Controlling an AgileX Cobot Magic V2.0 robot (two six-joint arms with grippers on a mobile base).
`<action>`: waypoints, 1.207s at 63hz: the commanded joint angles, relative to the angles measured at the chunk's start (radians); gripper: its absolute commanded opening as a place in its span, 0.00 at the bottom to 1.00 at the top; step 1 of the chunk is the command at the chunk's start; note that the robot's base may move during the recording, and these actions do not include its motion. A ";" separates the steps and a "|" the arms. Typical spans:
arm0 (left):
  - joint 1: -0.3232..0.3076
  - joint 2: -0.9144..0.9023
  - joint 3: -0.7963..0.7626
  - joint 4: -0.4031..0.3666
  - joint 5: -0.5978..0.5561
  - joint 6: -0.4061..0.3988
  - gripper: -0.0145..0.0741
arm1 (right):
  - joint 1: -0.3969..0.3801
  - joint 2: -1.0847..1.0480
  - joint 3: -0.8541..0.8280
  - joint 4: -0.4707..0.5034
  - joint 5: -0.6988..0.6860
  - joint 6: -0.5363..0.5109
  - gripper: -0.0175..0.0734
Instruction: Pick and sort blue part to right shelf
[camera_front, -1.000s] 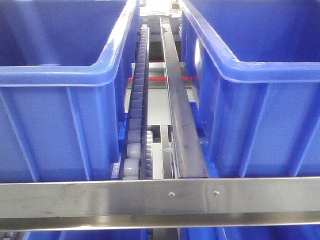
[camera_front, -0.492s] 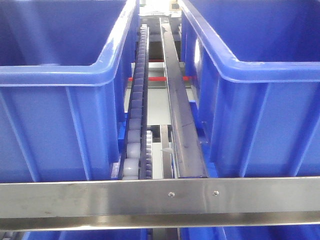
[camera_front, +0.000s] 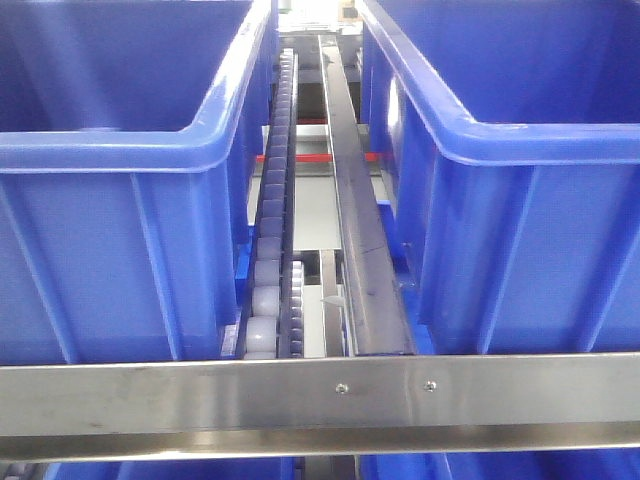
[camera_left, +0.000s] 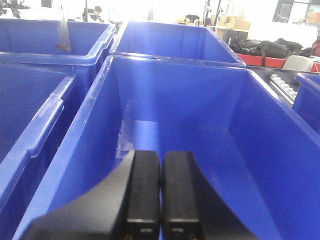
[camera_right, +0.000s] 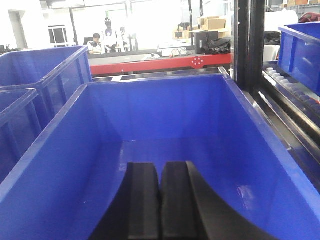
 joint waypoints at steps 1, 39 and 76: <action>0.003 0.008 -0.029 -0.007 -0.092 -0.002 0.32 | -0.008 -0.046 0.004 0.000 -0.087 -0.005 0.25; 0.003 0.008 -0.029 -0.007 -0.092 -0.002 0.32 | -0.006 -0.318 0.272 0.039 -0.041 -0.133 0.25; 0.003 0.008 -0.029 -0.007 -0.092 -0.002 0.32 | -0.006 -0.318 0.272 0.039 -0.044 -0.133 0.25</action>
